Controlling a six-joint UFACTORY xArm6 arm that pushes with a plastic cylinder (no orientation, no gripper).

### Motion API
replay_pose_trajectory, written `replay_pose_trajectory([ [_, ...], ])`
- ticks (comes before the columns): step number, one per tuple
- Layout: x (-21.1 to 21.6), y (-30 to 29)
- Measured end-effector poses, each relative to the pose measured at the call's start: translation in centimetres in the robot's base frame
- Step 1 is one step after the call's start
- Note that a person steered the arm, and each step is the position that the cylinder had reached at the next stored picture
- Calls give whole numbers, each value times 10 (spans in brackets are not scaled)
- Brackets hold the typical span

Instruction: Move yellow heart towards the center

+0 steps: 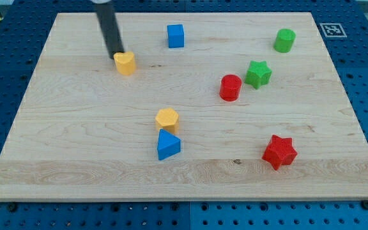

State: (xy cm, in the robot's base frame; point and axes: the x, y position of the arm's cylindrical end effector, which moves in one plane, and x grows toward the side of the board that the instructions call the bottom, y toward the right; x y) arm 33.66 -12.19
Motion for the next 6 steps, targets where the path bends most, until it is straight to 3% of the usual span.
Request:
replay_pose_trajectory([
  [1,15,46],
  [2,23,32],
  [4,8,-73],
  [5,24,-85],
  [6,39,-42],
])
